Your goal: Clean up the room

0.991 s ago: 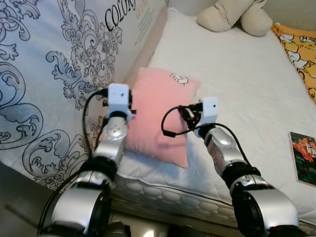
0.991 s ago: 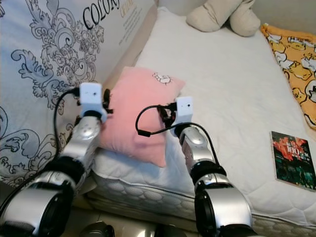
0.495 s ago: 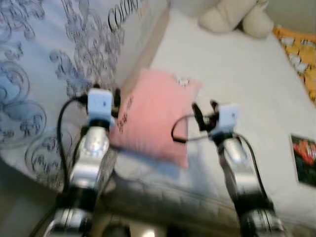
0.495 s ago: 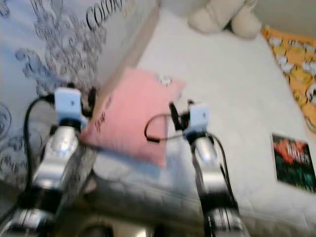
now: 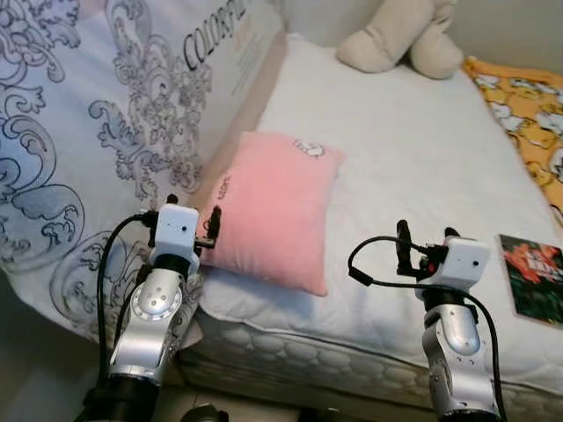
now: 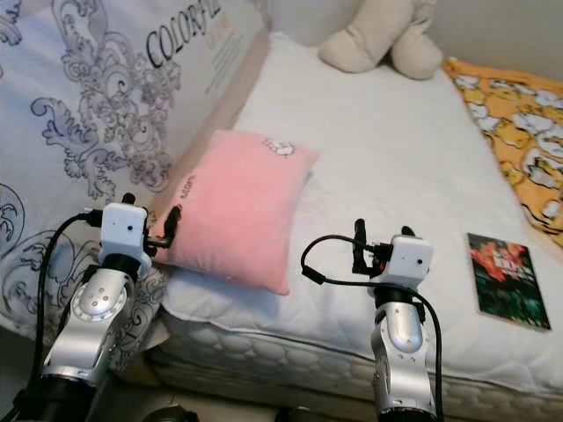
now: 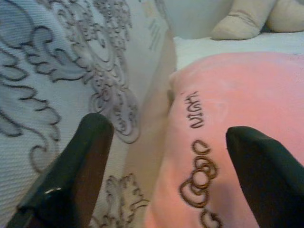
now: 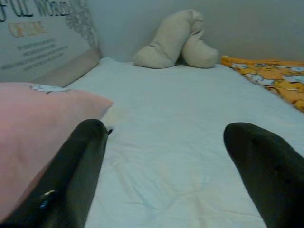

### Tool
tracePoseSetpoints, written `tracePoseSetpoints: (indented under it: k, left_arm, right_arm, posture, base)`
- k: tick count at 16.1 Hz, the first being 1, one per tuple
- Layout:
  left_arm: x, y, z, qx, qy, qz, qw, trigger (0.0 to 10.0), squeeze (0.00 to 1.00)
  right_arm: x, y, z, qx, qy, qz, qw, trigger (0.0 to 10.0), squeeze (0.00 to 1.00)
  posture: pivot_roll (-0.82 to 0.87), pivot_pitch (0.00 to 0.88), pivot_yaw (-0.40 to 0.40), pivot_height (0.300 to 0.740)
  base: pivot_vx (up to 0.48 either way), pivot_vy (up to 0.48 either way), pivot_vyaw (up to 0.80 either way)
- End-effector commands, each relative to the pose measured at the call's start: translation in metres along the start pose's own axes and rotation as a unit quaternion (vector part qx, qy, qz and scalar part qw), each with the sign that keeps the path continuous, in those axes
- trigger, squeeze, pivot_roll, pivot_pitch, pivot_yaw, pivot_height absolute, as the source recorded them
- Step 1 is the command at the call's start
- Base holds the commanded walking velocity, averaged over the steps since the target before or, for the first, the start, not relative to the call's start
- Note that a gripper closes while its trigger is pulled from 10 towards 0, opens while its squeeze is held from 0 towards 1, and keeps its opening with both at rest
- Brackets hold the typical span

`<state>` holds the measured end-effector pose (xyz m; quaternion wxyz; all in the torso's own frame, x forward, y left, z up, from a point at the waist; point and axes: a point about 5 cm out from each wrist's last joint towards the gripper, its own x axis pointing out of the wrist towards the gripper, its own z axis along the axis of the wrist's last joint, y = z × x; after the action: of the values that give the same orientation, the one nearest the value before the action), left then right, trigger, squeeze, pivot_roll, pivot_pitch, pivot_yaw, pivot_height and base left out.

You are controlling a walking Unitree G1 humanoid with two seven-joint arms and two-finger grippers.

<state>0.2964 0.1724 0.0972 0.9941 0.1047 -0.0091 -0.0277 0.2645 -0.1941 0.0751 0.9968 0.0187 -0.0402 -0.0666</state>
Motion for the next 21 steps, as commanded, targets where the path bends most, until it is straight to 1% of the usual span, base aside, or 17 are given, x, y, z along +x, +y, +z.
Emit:
tracePoseSetpoints:
  k: [1, 4, 5, 6, 7, 11, 13, 14, 15, 16, 18, 21]
  left_arm:
    - [0.004, -0.005, 0.002, -0.016, 0.003, -0.009, 1.000, 10.0, 1.00]
    - [0.007, -0.007, 0.005, -0.028, -0.005, -0.016, 0.999, 10.0, 1.00]
    - [0.008, -0.009, 0.009, -0.024, -0.016, -0.021, 0.999, 10.0, 0.00]
    - [0.008, -0.010, 0.010, -0.027, -0.018, -0.020, 0.999, 10.0, 0.00]
    - [0.009, -0.010, 0.010, -0.036, -0.017, -0.014, 0.999, 10.0, 0.00]
    - [0.012, -0.008, 0.015, -0.047, -0.031, -0.003, 0.998, 10.0, 0.00]
    - [0.014, -0.009, 0.016, -0.063, -0.035, 0.000, 0.997, 10.0, 0.00]
    - [0.014, -0.008, 0.015, -0.068, -0.034, 0.003, 0.997, 10.0, 0.00]
    - [0.016, -0.006, 0.014, -0.078, -0.031, 0.005, 0.996, 10.0, 0.00]
    - [0.017, -0.007, 0.015, -0.083, -0.032, 0.002, 0.996, 10.0, 0.00]
    - [0.019, -0.014, 0.020, -0.090, -0.045, -0.022, 0.995, 10.0, 0.00]
    - [0.021, -0.015, 0.021, -0.093, -0.048, -0.032, 0.994, 10.0, 0.00]
  right_arm:
    - [0.003, -0.006, 0.002, 0.006, 0.002, -0.014, 1.000, 10.0, 1.00]
    - [0.000, -0.009, -0.004, 0.020, 0.023, -0.021, 0.999, 10.0, 1.00]
    - [0.003, -0.002, -0.004, 0.010, 0.029, 0.003, 1.000, 10.0, 1.00]
    - [0.004, 0.000, -0.004, 0.006, 0.031, 0.011, 0.999, 10.0, 0.84]
    - [0.007, 0.002, -0.003, 0.001, 0.031, 0.017, 0.999, 10.0, 0.00]
    - [0.015, 0.004, 0.004, -0.004, 0.017, 0.031, 0.999, 10.0, 0.00]
    - [0.018, 0.003, 0.007, 0.001, 0.010, 0.030, 0.999, 10.0, 0.00]
    - [0.018, 0.002, 0.008, 0.003, 0.008, 0.027, 1.000, 10.0, 0.00]
    - [0.018, -0.003, 0.009, 0.022, 0.003, 0.003, 1.000, 10.0, 0.00]
    - [0.018, -0.006, 0.006, 0.034, 0.011, -0.010, 0.999, 10.0, 0.00]
    - [0.018, -0.002, 0.005, 0.029, 0.012, -0.004, 0.999, 10.0, 0.00]
    - [0.019, 0.002, 0.004, 0.029, 0.014, 0.005, 0.999, 10.0, 0.00]
  posture:
    - [0.01, 0.000, -0.064, 0.740]
    - [0.01, 0.000, -0.058, 0.740]
    - [0.01, 0.000, -0.055, 0.740]
    - [0.01, 0.000, -0.055, 0.740]
    - [0.01, 0.000, -0.054, 0.740]
    - [0.01, 0.000, -0.058, 0.740]
    - [0.00, 0.000, -0.061, 0.740]
    - [0.00, 0.000, -0.061, 0.740]
    - [0.00, 0.000, -0.057, 0.740]
    - [-0.01, 0.000, -0.053, 0.740]
    - [-0.01, 0.000, -0.044, 0.740]
    - [-0.01, 0.000, -0.034, 0.740]
  base:
    - [0.000, 0.000, 0.00]
    - [0.000, 0.000, 0.00]
    - [0.000, 0.000, 0.00]
    - [0.000, 0.000, 0.00]
    - [0.000, -0.472, 0.00]
    - [0.000, -0.469, 0.00]
    - [0.000, -0.463, 0.00]
    - [0.000, -0.461, 0.00]
    - [0.000, -0.458, 0.00]
    - [0.000, -0.450, 0.00]
    - [0.000, -0.442, 0.00]
    - [0.000, -0.436, 0.00]
